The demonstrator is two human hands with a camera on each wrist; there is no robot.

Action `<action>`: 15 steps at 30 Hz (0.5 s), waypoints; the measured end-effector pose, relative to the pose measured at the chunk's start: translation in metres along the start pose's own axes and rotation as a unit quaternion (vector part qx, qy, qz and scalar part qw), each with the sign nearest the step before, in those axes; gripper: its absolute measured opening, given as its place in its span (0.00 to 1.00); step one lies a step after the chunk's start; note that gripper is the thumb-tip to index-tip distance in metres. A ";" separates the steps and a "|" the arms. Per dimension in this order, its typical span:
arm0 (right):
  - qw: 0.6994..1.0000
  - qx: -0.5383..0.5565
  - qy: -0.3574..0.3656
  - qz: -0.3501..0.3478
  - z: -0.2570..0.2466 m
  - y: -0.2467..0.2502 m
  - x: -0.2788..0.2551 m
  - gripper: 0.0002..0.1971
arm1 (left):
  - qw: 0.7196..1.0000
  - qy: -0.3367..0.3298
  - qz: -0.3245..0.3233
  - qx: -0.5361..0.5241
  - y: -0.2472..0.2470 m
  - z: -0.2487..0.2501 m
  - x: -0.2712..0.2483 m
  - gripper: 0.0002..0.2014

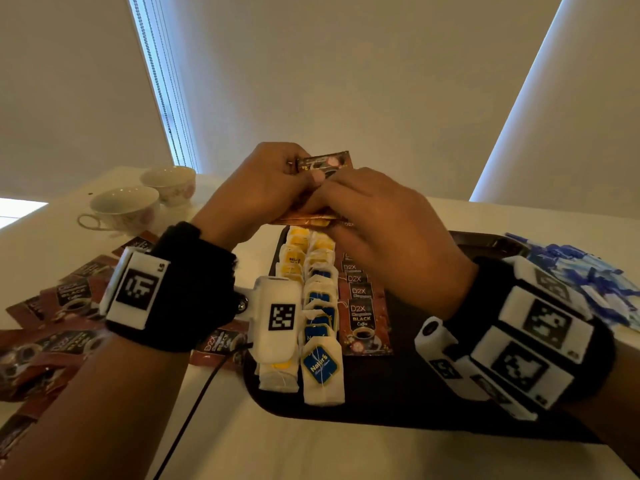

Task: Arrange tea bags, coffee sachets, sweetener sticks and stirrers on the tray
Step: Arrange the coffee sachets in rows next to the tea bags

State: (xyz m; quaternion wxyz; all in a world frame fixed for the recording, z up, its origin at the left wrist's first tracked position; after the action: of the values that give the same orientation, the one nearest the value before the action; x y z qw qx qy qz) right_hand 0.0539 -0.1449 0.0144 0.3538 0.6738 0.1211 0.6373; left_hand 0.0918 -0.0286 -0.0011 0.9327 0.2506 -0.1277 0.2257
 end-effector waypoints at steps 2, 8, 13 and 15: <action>0.997 0.044 -0.056 0.029 0.009 0.012 0.001 0.09 | 0.998 0.040 0.002 -0.049 0.003 -0.005 0.000 0.07; 0.855 0.292 -0.406 0.138 0.073 0.023 -0.029 0.03 | 0.990 0.046 0.025 -0.128 0.014 -0.004 0.000 0.15; 0.716 0.422 -0.543 0.122 0.084 -0.004 -0.046 0.06 | 0.994 -0.005 0.004 -0.111 0.006 0.015 -0.006 0.05; 0.718 0.417 -0.540 0.138 0.086 -0.004 -0.046 0.05 | 0.992 0.007 0.005 -0.128 0.006 0.015 -0.006 0.07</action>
State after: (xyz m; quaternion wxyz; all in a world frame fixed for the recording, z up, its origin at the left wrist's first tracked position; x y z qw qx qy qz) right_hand 0.1286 -0.1977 -0.0187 -0.0490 0.9922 0.0687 0.0919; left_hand 0.0819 -0.0346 0.0120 0.9568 0.1270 -0.1500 0.2143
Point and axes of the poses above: each hand's wrist, its own x-axis towards the middle knuckle, its own y-axis out of the back of the hand, z = x × y, the point moved 8 cm from there along x, towards the middle knuckle, and after that the axes turned 9 degrees about z, right-handed, at the moved point
